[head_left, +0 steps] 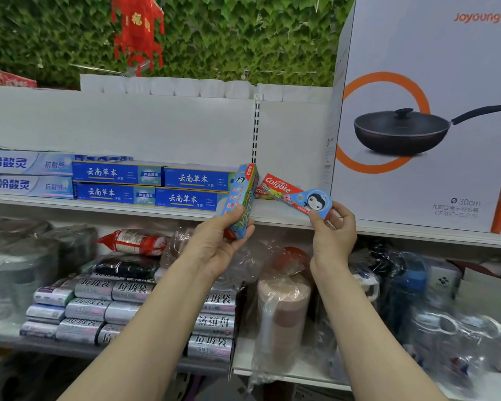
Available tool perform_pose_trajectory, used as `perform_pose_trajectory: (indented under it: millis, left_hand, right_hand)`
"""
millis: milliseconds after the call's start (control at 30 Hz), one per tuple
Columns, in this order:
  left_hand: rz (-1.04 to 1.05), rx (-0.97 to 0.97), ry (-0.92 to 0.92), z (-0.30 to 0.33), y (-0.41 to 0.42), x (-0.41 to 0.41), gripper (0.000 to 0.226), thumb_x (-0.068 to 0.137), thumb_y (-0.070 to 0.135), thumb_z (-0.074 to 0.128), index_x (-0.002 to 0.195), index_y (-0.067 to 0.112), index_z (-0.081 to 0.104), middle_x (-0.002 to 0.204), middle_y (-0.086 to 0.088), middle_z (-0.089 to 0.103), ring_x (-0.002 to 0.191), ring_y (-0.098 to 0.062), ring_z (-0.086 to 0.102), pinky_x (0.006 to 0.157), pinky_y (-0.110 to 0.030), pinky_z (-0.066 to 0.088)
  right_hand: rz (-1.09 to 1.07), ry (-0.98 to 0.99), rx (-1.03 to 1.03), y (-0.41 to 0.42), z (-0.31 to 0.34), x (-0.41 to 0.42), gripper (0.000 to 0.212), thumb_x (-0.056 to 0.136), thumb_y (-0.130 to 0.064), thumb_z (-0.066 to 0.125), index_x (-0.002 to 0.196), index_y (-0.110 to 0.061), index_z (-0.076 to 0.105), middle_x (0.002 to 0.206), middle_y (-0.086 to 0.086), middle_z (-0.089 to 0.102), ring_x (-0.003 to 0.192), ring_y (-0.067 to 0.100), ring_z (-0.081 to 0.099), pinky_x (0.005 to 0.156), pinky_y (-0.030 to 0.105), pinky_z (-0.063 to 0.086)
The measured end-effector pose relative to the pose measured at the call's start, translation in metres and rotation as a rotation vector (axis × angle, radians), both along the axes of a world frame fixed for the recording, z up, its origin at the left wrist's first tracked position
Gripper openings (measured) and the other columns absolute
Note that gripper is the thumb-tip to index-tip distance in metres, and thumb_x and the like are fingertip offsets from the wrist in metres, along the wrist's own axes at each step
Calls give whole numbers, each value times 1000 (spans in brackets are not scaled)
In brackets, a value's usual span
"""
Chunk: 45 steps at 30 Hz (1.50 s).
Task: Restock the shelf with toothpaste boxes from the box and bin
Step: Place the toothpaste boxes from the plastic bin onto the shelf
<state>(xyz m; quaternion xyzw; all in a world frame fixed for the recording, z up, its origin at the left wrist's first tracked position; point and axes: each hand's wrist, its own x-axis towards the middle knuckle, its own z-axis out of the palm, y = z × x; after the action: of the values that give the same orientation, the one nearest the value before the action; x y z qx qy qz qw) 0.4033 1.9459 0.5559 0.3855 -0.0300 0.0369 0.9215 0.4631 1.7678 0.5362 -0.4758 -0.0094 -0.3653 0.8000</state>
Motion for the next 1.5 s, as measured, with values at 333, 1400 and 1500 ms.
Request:
perform_pose_trajectory:
  millis: [333, 1400, 1500]
  left_hand:
    - [-7, 7, -6, -6, -5, 11, 21, 91, 2, 65, 111, -4, 61, 103, -21, 67, 90, -29, 69, 74, -34, 60]
    - [59, 40, -253, 4, -61, 0, 71, 72, 20, 75, 137, 9, 50, 111, -11, 70, 83, -18, 70, 70, -28, 58]
    - [24, 18, -232, 7, -70, -7, 52, 86, 36, 66, 128, 6, 60, 108, -11, 74, 96, -22, 71, 83, -32, 60]
  right_hand:
    - [-89, 37, -171, 0, -13, 13, 40, 82, -9, 81, 107, -35, 65, 103, -15, 70, 99, 1, 69, 85, 23, 58]
    - [339, -315, -206, 42, -12, -52, 35, 90, -6, 68, 123, -14, 66, 115, -4, 75, 109, 9, 69, 90, 20, 53]
    - [360, -315, -222, 38, -13, -53, 45, 83, -12, 73, 127, -17, 63, 119, -5, 73, 115, 11, 67, 93, 21, 52]
